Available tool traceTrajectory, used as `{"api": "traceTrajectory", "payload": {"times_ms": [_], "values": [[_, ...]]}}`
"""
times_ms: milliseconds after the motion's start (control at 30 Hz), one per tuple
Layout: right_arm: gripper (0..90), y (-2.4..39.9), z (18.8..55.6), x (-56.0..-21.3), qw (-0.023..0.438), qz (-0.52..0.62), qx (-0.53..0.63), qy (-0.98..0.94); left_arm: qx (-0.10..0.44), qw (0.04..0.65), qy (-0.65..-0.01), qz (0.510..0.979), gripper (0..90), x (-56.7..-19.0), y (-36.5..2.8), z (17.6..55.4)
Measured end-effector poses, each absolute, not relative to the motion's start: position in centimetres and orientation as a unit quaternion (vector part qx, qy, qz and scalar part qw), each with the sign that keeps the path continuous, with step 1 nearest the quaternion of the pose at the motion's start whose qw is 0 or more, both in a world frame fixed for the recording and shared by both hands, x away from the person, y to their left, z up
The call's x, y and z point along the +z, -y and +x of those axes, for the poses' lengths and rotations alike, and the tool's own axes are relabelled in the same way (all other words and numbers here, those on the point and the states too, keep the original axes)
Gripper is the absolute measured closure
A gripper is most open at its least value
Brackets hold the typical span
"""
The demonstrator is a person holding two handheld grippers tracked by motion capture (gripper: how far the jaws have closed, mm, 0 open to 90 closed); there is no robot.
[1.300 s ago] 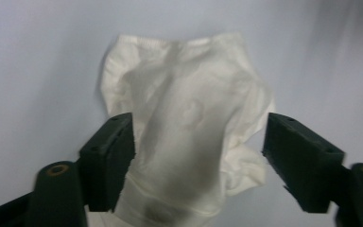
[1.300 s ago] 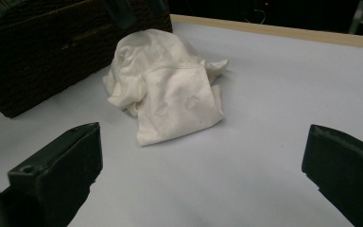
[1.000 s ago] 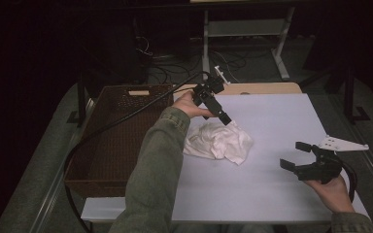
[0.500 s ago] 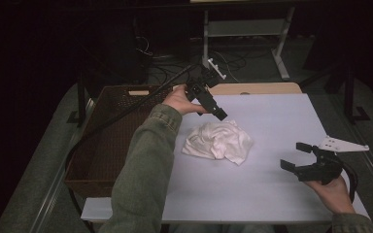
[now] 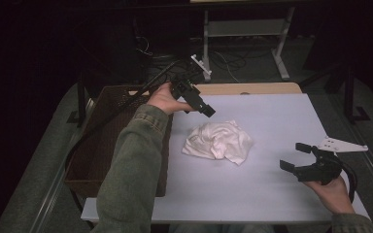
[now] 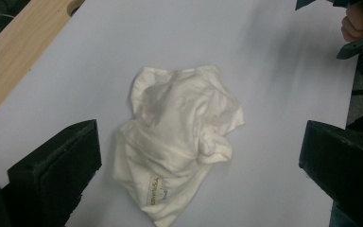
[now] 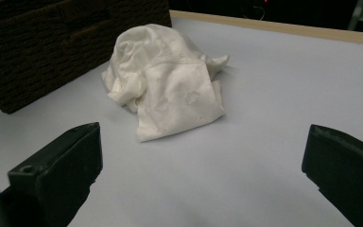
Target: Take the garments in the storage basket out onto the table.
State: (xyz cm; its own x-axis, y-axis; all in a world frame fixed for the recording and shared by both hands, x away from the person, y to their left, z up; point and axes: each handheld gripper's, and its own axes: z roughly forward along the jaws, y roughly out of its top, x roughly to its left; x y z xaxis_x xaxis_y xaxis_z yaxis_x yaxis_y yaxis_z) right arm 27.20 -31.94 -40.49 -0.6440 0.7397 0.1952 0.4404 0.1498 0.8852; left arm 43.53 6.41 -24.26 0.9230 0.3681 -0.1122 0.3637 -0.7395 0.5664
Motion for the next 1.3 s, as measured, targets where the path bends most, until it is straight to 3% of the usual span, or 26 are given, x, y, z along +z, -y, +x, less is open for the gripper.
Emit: {"api": "traceTrajectory", "payload": {"times_ms": [467, 1300], "values": [[0.0, 31.9, 27.2, -40.5, 0.144, 0.396, 0.516, -0.746, 0.016, 0.319, -0.212, 0.923, 0.0, -24.1, -8.9, 42.5], [0.0, 31.7, 27.3, -40.6, 0.142, 0.395, 0.509, -0.752, 0.039, 0.343, -0.256, 0.903, 0.0, -26.2, -16.9, 39.0]]}}
